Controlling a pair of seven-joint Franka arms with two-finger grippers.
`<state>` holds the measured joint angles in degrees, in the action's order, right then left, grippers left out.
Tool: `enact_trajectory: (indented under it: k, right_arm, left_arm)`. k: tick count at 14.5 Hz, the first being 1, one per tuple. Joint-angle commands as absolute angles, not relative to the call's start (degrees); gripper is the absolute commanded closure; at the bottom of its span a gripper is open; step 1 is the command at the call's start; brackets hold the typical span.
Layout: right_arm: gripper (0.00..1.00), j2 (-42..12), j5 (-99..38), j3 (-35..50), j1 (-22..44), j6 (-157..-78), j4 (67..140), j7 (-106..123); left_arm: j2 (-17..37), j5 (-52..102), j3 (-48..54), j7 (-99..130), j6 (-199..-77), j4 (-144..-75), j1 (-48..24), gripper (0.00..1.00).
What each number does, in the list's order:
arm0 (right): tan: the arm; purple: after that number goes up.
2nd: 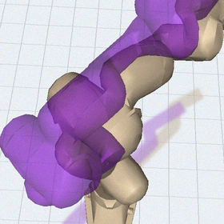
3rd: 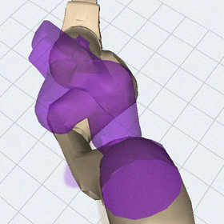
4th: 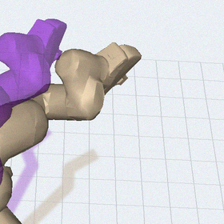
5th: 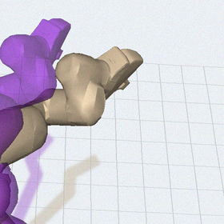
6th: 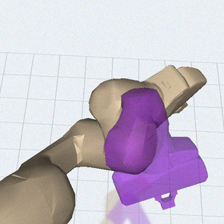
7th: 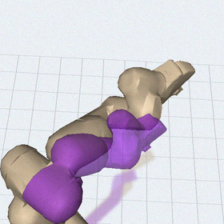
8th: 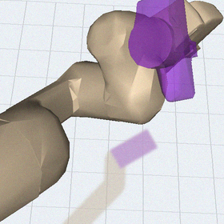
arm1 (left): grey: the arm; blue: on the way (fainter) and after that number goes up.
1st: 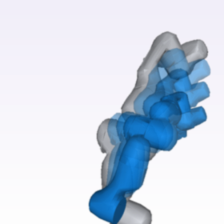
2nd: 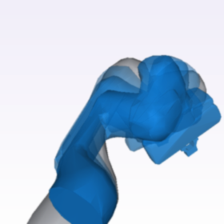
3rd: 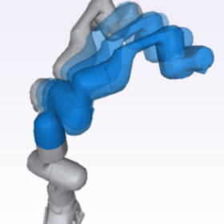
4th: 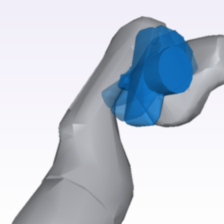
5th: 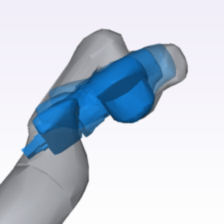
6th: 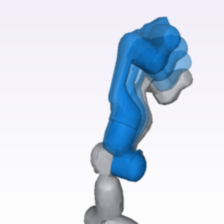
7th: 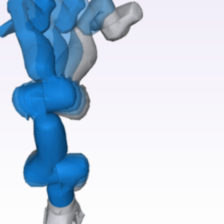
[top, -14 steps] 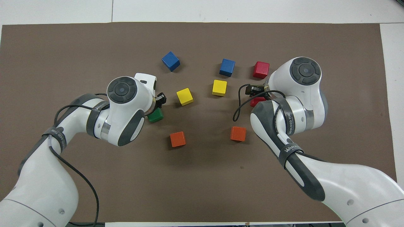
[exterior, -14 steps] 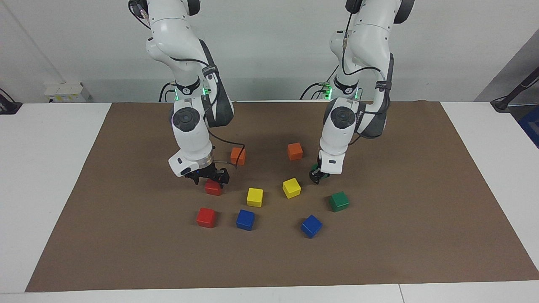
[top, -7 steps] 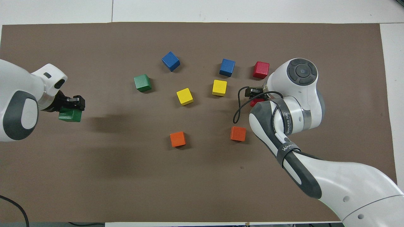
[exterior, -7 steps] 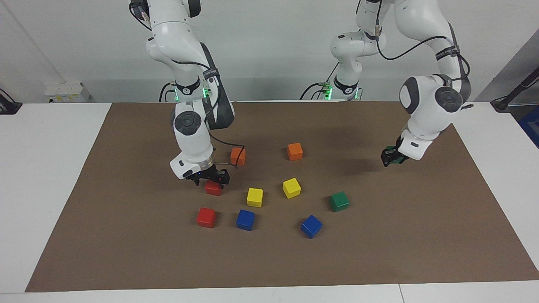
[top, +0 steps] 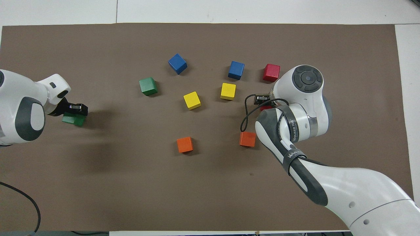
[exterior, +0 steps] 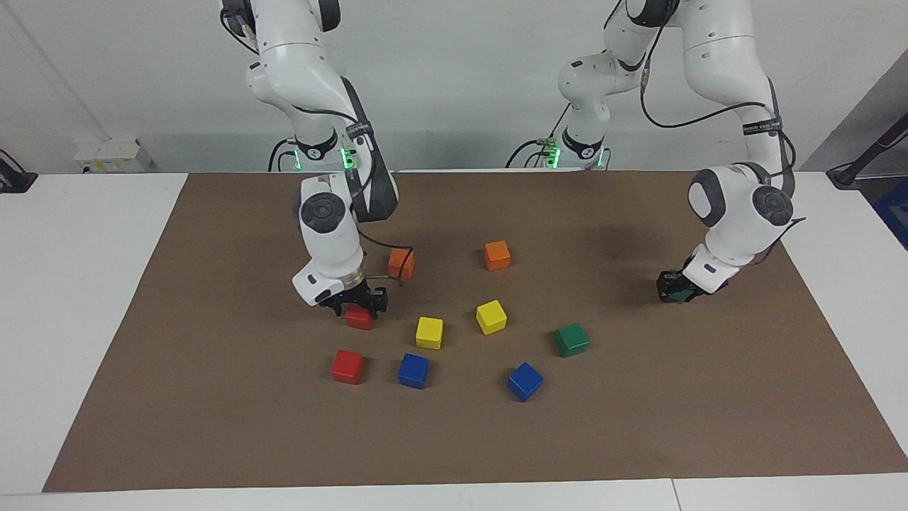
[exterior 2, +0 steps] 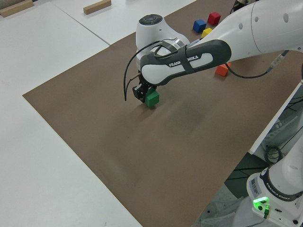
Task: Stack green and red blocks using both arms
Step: 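Carry the green block outward while the right gripper lifts red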
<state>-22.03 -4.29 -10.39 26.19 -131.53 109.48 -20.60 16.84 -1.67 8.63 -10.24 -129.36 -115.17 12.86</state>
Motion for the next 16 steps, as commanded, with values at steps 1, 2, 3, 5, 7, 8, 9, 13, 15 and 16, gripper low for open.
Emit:
enact_trajectory:
  k: [1,2,3,5,7,8,9,13,15,16]
  right_arm:
    - [0.62,-21.8,-4.1,-10.5,26.5,-132.9,110.5,-19.6]
    - [0.84,-21.7,-4.1,-10.5,26.5,-133.0,110.7,-19.4]
    - [1.0,-21.8,-4.1,-10.5,26.5,-133.0,110.7,-19.2]
    - [1.0,-21.8,-4.1,-10.5,26.3,-132.9,110.6,-18.1]
    - [1.0,-21.8,-4.1,-10.5,25.7,-132.9,110.3,-17.9]
    - [1.0,-21.8,-4.1,-10.6,25.3,-132.5,110.0,-17.8]
    - [1.0,-21.4,-4.1,-10.8,24.6,-131.8,109.5,-17.3]
    - [1.0,-17.2,-4.1,-10.8,18.4,-128.1,109.7,-10.5]
    - [1.0,-15.3,-4.1,-10.8,14.9,-126.0,110.0,-6.6]
    - [1.0,-14.9,-4.1,-10.8,13.5,-125.8,110.0,-4.5]
  left_arm:
    - [16.7,-1.2,9.1,-11.3,-130.3,-115.2,13.4,1.0]
    - [16.7,-1.1,9.1,-11.3,-131.0,-115.5,13.2,1.0]
    - [16.7,-1.1,9.0,-10.8,-131.6,-115.7,13.2,1.0]
    - [16.7,-1.2,9.0,-7.5,-132.5,-116.0,12.7,1.0]
    - [16.7,-1.2,8.9,-5.1,-132.7,-115.8,12.5,1.0]
    - [16.7,-1.2,9.0,-3.4,-133.0,-115.8,12.6,1.0]
    - [16.8,-1.4,9.0,-2.0,-133.5,-115.8,12.5,1.0]
    - [16.8,-1.4,8.9,-0.9,-135.3,-116.5,12.4,1.0]
    - [16.7,-1.4,8.9,-0.9,-135.4,-116.8,12.4,0.99]
    - [16.6,-1.4,8.9,-0.8,-135.7,-117.9,12.7,0.95]
